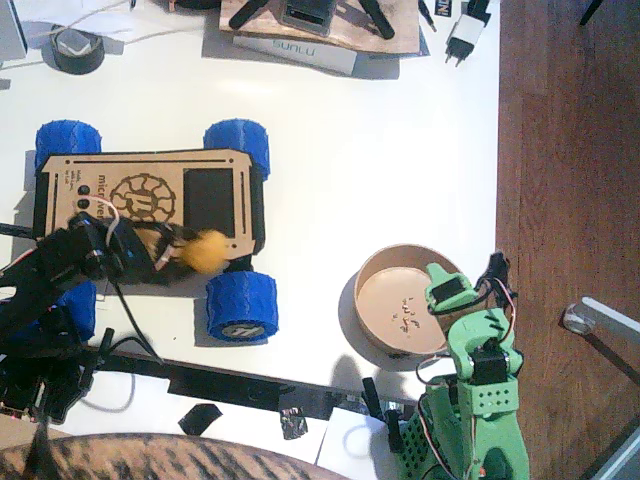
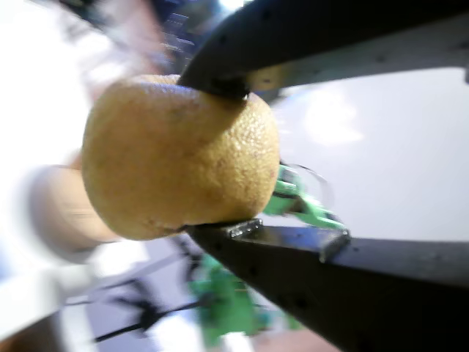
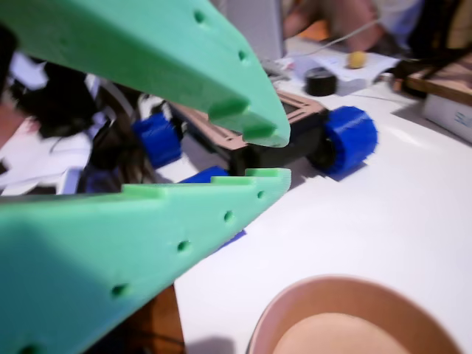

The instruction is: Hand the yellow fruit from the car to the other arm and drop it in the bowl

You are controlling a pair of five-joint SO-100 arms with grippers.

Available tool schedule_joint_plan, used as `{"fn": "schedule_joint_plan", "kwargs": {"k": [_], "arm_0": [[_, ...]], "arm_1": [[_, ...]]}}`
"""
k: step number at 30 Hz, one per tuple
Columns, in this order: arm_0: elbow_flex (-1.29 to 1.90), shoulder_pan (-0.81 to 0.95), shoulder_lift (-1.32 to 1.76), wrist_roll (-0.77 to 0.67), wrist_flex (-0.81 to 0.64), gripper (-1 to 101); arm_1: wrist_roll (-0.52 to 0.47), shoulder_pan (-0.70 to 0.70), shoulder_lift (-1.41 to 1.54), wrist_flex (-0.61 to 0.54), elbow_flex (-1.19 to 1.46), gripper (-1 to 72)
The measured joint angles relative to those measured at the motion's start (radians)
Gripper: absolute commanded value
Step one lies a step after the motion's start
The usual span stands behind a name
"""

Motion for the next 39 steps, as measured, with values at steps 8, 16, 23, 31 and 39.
{"fn": "schedule_joint_plan", "kwargs": {"k": [8, 16, 23, 31, 39], "arm_0": [[0.224, 0.235, 0.048, -0.209, -0.371, 0], [0.624, 0.319, 0.058, -0.325, -0.902, 0], [0.658, 0.328, 0.067, -0.408, -0.963, 0], [0.658, 0.33, 0.13, -0.411, -0.927, 0], [0.658, 0.33, 0.262, -0.414, -0.79, 0]], "arm_1": [[-0.202, -0.101, 0.012, 0.017, -0.067, -0.1], [-0.377, -0.212, 0.034, -0.094, -0.067, -0.2], [-0.531, -0.337, 0.075, -0.206, -0.04, -0.2], [-0.65, -0.604, 0.138, -0.236, 0.064, -0.2], [-0.676, -0.825, 0.126, -0.235, 0.13, -0.2]]}}
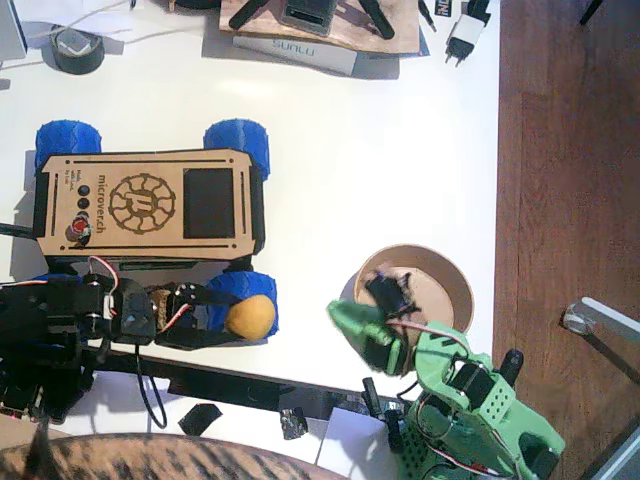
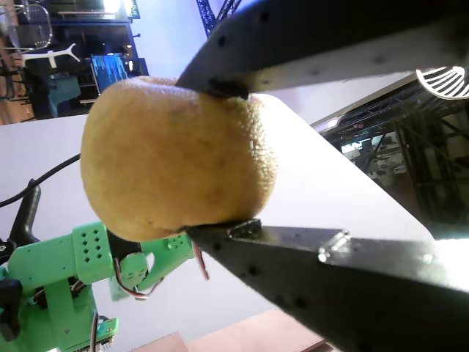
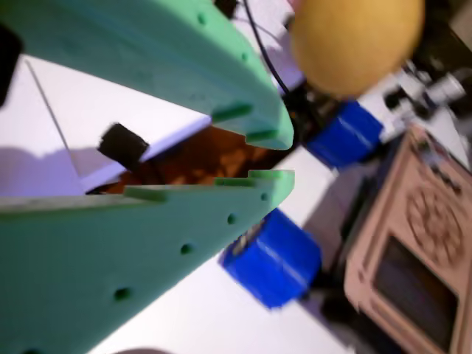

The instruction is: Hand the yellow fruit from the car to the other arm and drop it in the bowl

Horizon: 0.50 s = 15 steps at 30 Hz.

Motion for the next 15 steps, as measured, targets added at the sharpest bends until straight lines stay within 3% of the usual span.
{"fn": "schedule_joint_plan", "kwargs": {"k": [10, 15], "arm_0": [[0.0, 0.0, -0.066, 0.0, -0.054, 0], [0.0, 0.0, -0.074, 0.0, -0.058, 0]], "arm_1": [[-0.002, -0.155, -0.066, -0.063, 0.026, 0.3], [-0.002, -0.156, -0.069, -0.077, 0.026, 19.2]]}}
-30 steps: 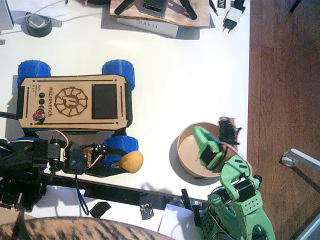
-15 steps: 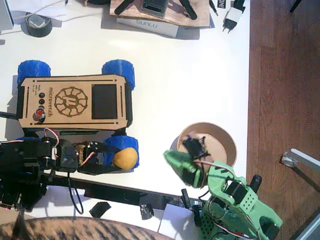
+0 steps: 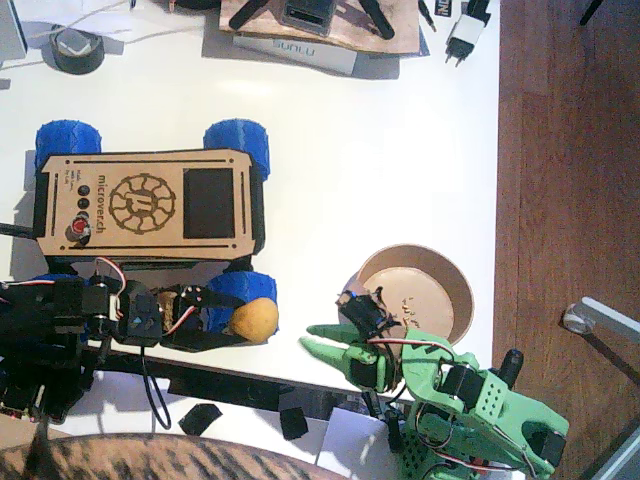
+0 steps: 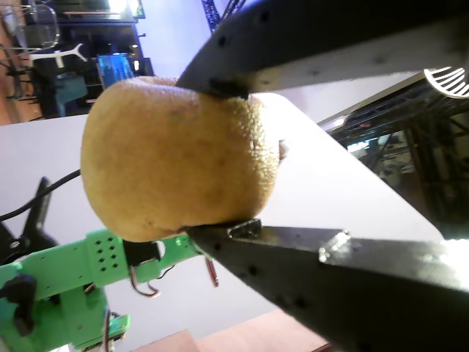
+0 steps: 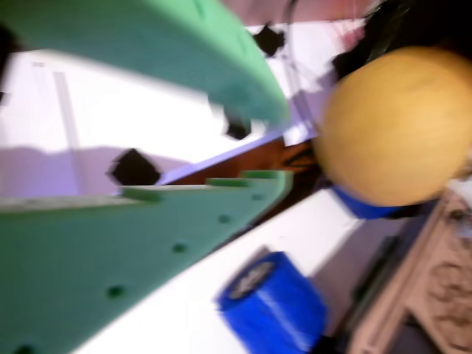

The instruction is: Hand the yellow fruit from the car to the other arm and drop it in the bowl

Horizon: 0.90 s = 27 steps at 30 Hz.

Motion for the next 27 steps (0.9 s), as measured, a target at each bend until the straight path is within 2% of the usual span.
{"fn": "schedule_joint_plan", "kwargs": {"k": [3, 8, 16, 19, 27], "arm_0": [[0.0, 0.0, -0.003, 0.0, 0.0, 0], [0.0, 0.0, -0.003, 0.0, 0.0, 0], [0.0, 0.0, -0.003, 0.0, 0.0, 0], [0.0, 0.0, -0.003, 0.0, 0.0, 0], [0.002, -0.002, -0.003, 0.0, 0.002, 0]], "arm_1": [[0.0, 0.005, 0.0, 0.0, 0.0, 24.7], [0.0, 0.051, -0.055, -0.026, 0.0, 28.9], [0.055, 0.092, -0.198, -0.038, 0.0, 29.0], [0.078, 0.112, -0.285, -0.084, -0.008, 29.3], [0.084, 0.149, -0.529, -0.311, -0.04, 30.4]]}}
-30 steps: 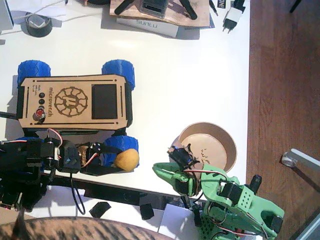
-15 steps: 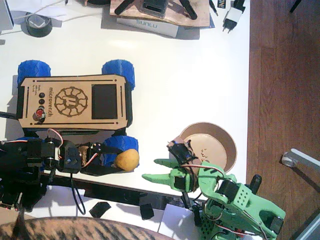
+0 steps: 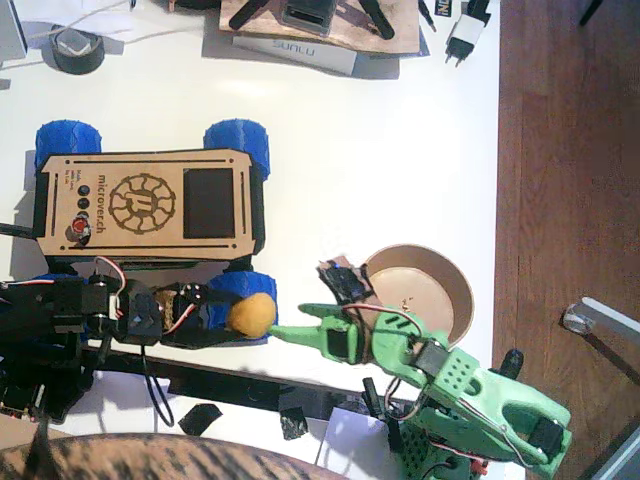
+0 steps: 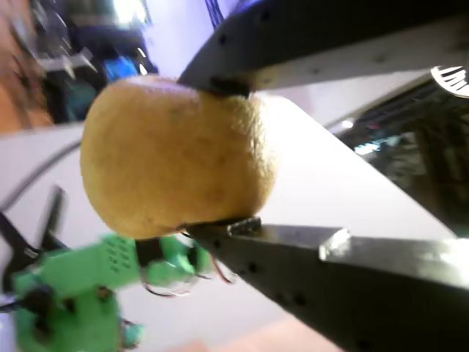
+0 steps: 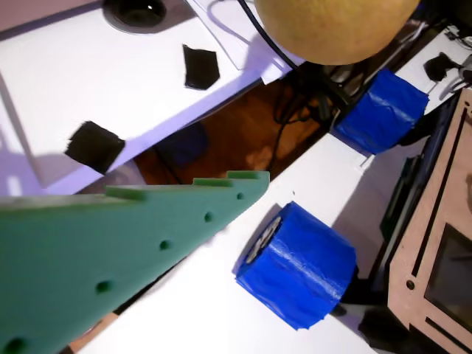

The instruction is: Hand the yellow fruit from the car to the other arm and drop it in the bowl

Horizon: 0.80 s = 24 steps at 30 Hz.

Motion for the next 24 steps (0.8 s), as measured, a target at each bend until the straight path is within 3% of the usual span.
{"fn": "schedule_joint_plan", "kwargs": {"k": [13, 24], "arm_0": [[0.026, -0.003, 0.002, 0.0, 0.005, 0], [0.015, -0.005, 0.026, 0.0, 0.002, 0]], "arm_1": [[-0.04, 0.005, -0.219, -0.239, -0.005, 30.7], [-0.08, 0.008, -0.081, -0.264, -0.003, 31.8]]}}
